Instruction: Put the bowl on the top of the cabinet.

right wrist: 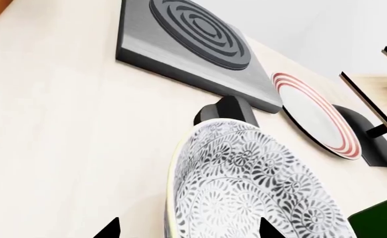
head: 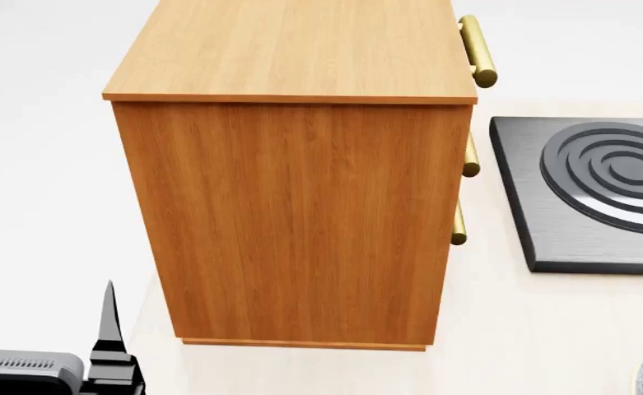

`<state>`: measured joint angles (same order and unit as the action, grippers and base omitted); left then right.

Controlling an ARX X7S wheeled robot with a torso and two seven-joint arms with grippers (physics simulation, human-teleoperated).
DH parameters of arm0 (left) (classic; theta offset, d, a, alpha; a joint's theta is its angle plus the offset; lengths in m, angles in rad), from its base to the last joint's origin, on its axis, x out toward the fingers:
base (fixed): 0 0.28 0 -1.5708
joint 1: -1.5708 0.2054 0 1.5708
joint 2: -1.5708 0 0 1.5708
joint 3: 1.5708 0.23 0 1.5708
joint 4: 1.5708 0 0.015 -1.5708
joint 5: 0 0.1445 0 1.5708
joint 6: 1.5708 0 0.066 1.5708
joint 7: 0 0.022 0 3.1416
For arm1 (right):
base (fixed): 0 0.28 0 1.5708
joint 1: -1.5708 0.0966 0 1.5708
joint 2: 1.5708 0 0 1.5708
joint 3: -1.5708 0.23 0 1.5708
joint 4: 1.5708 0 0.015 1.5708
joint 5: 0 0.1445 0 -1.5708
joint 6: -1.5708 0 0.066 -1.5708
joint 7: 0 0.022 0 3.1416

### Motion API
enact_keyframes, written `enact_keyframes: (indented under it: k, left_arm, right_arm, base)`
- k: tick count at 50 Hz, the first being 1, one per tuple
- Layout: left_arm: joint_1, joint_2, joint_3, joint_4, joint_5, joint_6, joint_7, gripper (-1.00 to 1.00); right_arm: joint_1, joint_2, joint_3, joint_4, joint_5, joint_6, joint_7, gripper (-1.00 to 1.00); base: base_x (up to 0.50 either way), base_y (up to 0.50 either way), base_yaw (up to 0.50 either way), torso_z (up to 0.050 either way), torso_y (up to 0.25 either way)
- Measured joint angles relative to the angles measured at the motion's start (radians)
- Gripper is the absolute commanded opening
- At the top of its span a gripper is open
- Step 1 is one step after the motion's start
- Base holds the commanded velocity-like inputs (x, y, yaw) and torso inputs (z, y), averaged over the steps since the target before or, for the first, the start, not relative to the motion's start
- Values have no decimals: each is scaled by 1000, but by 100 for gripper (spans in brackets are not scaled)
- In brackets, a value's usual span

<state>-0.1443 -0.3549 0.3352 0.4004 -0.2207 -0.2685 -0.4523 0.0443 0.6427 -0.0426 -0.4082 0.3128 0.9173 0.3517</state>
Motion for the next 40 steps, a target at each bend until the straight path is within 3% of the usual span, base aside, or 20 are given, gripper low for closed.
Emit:
enact_keyframes:
  k: [40]
  left_arm:
    - [-1, -6, 4, -2, -8, 5, -8, 100]
  right_arm:
    - [7, -3, -10, 25, -3, -14, 1, 100]
  base:
    - [0, 0, 0, 0, 0]
